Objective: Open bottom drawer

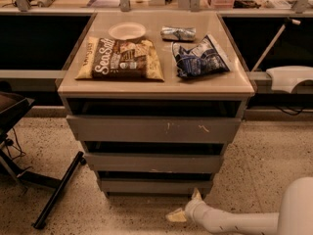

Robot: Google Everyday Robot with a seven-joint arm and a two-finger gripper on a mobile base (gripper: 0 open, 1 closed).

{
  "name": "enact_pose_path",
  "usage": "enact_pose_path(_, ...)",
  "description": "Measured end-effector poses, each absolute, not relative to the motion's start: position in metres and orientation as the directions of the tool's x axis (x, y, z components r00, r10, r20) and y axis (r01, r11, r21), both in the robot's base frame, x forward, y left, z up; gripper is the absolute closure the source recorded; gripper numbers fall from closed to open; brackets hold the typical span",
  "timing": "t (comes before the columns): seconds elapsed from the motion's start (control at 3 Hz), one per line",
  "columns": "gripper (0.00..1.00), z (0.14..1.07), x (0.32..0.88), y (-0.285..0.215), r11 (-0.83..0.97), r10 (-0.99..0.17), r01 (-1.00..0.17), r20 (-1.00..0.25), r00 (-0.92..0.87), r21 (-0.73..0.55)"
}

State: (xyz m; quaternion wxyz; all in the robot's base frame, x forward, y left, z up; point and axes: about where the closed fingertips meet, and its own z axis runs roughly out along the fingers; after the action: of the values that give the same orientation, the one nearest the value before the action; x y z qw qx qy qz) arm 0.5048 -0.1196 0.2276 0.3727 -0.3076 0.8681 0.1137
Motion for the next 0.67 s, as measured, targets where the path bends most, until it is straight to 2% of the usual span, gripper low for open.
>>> enact_pose_path(0.33,0.0,0.232,0.53,-0.114,0.743,-0.531,-0.652,-0.724,-0.441,-0.149)
enact_pose_path(0.67,0.0,0.229,0.564,-0.103,0.636,-0.657,-0.726,-0.677,-0.331,-0.262)
